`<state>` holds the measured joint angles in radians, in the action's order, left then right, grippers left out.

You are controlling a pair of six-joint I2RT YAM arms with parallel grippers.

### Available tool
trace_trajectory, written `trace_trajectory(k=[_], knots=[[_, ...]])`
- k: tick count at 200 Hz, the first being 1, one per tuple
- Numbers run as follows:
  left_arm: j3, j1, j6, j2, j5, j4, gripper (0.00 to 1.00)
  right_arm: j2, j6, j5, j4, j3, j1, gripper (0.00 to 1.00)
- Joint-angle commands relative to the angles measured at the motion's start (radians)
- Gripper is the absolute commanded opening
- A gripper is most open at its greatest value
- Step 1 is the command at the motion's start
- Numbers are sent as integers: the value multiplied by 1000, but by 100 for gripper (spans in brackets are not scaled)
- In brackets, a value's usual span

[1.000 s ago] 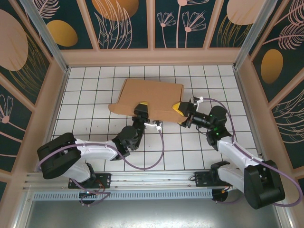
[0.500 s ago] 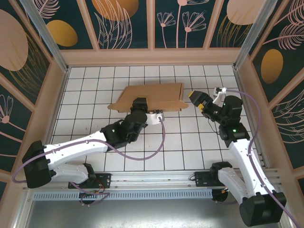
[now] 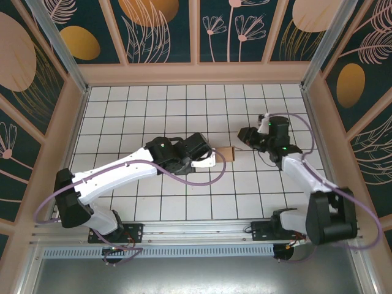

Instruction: Fold the paper box

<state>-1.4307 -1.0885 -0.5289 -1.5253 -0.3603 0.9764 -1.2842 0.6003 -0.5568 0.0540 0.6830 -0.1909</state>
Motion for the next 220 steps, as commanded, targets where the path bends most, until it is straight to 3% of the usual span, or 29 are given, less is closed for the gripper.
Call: trace_trajectory(k=[1,15,67,107,139,220], knots=[[-57,0,9,-16,83,74,48,-107,78,-194,226,-50,-36,21],[-44,1,-35,-28,129,39,48,-217,99,-290,287,-40,-65,21],[-103,31,-102,-108,209,-49,48,-415,87,-368,337,-33,-165,21],[-80,100,-104,-147,260,-67,50,-441,72,-365,337,-54,-203,23],[-27,109,-101,-159,272,-129,60,-456,64,-345,338,-56,-207,26],[2,113,-100,-137,232,-201,81,-334,-26,-208,169,-8,-163,50]])
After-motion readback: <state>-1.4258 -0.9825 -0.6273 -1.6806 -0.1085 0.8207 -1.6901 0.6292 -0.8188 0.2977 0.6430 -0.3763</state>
